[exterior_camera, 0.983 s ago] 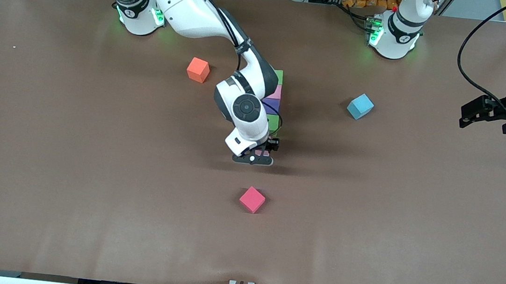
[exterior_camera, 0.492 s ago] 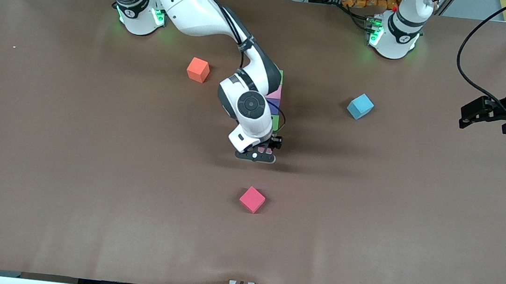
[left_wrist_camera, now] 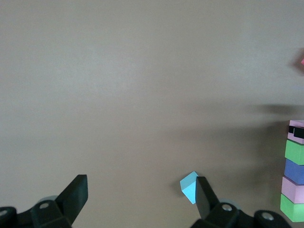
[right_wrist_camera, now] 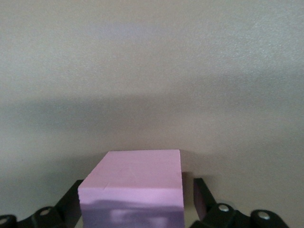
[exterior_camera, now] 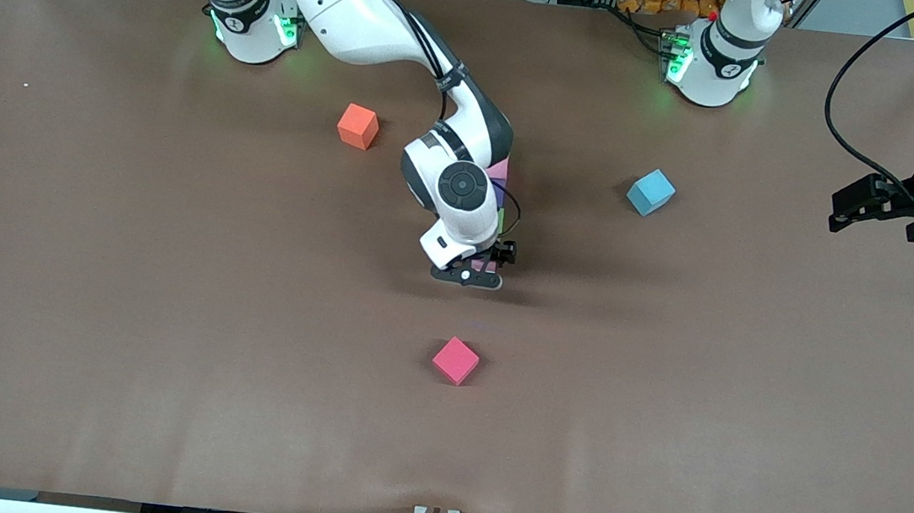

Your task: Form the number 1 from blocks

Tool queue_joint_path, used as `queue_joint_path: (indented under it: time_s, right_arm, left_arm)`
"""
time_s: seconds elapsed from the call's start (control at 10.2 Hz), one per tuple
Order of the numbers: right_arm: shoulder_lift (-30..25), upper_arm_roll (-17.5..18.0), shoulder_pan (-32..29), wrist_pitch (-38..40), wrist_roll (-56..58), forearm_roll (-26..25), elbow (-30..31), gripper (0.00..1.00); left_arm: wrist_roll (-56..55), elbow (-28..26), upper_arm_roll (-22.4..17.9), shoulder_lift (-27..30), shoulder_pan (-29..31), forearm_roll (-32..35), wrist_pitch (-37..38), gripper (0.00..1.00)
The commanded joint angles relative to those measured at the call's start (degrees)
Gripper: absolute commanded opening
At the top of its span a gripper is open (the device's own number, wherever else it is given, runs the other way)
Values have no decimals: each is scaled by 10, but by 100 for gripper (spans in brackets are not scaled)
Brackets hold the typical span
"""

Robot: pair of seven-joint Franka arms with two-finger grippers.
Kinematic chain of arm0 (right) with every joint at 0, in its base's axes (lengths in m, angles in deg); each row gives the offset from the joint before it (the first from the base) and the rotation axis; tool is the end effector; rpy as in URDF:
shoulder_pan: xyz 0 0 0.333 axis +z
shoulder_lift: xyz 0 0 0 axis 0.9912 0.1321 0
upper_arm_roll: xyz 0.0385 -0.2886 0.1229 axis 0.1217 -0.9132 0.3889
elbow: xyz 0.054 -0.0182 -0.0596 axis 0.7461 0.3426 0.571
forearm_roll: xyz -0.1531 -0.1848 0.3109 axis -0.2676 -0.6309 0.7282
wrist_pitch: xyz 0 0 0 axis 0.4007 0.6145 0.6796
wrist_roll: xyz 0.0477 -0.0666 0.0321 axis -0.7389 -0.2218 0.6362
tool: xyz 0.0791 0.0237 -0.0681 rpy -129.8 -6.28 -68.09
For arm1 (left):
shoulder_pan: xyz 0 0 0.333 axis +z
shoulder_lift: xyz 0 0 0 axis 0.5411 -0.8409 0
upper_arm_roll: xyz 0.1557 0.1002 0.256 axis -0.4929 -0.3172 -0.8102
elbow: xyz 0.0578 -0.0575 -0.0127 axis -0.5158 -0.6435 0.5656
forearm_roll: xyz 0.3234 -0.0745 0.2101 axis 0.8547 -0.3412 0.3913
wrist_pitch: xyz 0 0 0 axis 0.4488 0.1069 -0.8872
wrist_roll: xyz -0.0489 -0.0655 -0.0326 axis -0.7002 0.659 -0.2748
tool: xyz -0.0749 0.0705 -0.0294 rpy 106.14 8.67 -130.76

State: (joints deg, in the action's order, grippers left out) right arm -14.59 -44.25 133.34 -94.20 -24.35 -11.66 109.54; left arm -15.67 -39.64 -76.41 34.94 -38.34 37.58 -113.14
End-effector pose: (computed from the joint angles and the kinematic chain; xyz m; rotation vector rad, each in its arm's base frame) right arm 0.5126 0.5467 0.1900 -3.0120 0.1634 0.0564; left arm 0.5608 -0.0375 0.6129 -3.1249 0.0541 -0.0061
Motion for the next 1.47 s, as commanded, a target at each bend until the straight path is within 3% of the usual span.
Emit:
queue_joint_path:
  time_s: [0.0, 0.29, 0.49, 0.69, 0.88, 0.98, 1.38]
  right_arm:
    - [-38, 2, -10, 1, -10, 8, 6, 100]
    - [-127, 29, -85, 20, -13, 4, 43, 100]
    - [-209, 51, -182, 61, 135, 2, 130, 100]
    - [-264, 49, -257, 117, 263, -5, 175, 100]
    - [-311, 46, -317, 174, 320, -101, 209, 100]
    - [-337, 46, -350, 182, 360, -123, 241, 100]
    - [-437, 48, -442, 200, 465, -123, 332, 100]
  left_arm:
    - [-10, -9, 3, 8, 0, 5, -7, 100]
    - [-10, -7, 4, 8, -1, 4, -7, 100]
    - [-10, -7, 4, 9, -1, 3, -7, 100]
    - [-10, -7, 4, 9, -1, 3, -7, 100]
    - [-10, -7, 4, 9, -2, 3, -7, 100]
    - [-10, -7, 4, 10, -2, 3, -7, 100]
    - [-6, -3, 6, 10, -3, 4, -1, 100]
